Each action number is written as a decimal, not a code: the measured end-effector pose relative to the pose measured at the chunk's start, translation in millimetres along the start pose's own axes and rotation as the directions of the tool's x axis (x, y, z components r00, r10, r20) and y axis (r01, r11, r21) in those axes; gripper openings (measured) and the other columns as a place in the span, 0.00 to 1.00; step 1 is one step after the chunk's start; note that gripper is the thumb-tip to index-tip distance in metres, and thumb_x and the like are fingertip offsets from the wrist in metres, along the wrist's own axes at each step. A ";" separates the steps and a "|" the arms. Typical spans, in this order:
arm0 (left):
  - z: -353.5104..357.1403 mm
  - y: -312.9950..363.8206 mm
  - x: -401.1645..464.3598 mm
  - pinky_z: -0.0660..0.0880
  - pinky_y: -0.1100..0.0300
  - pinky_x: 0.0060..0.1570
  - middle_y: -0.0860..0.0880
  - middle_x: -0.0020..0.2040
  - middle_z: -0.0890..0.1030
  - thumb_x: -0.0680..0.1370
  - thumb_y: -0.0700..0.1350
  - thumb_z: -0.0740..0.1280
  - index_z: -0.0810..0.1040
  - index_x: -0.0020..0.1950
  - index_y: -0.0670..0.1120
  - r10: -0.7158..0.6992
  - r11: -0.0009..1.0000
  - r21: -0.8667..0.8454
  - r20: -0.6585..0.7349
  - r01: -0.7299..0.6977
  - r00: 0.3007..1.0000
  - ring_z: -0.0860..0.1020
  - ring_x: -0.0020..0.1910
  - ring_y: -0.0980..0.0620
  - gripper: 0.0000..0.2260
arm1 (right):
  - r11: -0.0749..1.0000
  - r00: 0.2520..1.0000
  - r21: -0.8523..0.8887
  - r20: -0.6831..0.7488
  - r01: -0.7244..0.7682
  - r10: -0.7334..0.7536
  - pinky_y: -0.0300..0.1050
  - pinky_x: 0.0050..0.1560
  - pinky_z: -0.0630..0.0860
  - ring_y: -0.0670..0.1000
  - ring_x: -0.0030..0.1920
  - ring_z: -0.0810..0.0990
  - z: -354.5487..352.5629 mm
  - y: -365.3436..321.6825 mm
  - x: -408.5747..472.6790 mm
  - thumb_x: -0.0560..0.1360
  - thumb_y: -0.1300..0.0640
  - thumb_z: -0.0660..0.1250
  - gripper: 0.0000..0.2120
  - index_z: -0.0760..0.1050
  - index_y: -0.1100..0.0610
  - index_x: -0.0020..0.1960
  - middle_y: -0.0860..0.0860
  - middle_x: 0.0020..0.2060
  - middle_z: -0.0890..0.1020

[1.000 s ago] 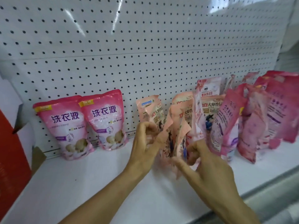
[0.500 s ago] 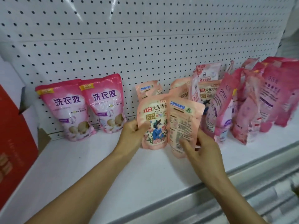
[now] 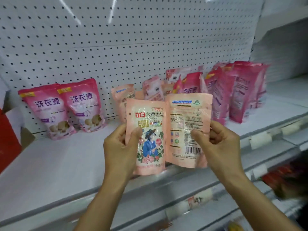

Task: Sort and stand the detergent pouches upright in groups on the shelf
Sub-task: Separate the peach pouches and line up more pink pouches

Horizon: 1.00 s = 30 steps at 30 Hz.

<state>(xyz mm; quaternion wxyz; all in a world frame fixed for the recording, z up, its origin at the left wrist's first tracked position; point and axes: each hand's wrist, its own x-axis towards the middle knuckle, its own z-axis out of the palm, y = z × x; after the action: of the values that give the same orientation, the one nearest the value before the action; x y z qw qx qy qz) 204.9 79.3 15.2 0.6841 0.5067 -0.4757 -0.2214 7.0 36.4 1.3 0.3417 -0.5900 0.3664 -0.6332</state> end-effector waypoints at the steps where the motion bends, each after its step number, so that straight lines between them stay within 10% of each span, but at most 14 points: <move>1: 12.5 0.9 -9.1 0.81 0.61 0.32 0.57 0.40 0.87 0.78 0.40 0.69 0.81 0.46 0.53 -0.003 1.000 -0.011 0.008 0.003 1.000 0.86 0.38 0.56 0.07 | 1.000 1.000 -0.009 -0.005 -0.007 0.007 0.37 0.42 0.82 0.45 0.43 0.86 -15.9 -2.9 -2.0 0.73 0.67 0.71 0.12 0.81 0.52 0.52 0.44 0.44 0.87; 6: 99.8 -0.2 -67.7 0.84 0.47 0.39 0.50 0.41 0.87 0.78 0.39 0.69 0.83 0.46 0.52 -0.084 0.996 -0.021 0.073 0.086 0.994 0.86 0.41 0.48 0.08 | 0.996 0.999 -0.082 -0.027 -0.035 0.033 0.42 0.44 0.83 0.47 0.44 0.86 -122.8 -5.2 -18.4 0.74 0.67 0.70 0.13 0.81 0.50 0.51 0.46 0.44 0.87; 16: 233.6 -2.4 -108.6 0.82 0.58 0.32 0.54 0.41 0.87 0.79 0.39 0.68 0.82 0.49 0.52 -0.183 0.980 -0.040 0.226 0.197 0.957 0.86 0.38 0.52 0.08 | 0.984 0.992 -0.153 -0.092 -0.094 0.080 0.48 0.44 0.83 0.48 0.45 0.86 -255.8 19.1 -6.3 0.74 0.66 0.70 0.13 0.81 0.51 0.53 0.45 0.46 0.87; 30: 446.8 -22.9 -41.7 0.83 0.46 0.40 0.55 0.42 0.87 0.79 0.41 0.69 0.81 0.45 0.59 -0.114 0.990 -0.033 0.368 0.135 0.923 0.86 0.40 0.51 0.11 | 0.969 0.982 -0.186 -0.125 -0.165 0.143 0.34 0.31 0.78 0.44 0.37 0.86 -410.0 66.6 137.5 0.74 0.70 0.66 0.13 0.79 0.53 0.48 0.42 0.38 0.86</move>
<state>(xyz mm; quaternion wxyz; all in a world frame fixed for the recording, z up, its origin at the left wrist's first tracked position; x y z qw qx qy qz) -200.7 -112.4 -8.1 0.5827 0.4659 -0.5547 -0.3683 -411.6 -90.8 -2.7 0.3096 -0.5542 0.4900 -0.5974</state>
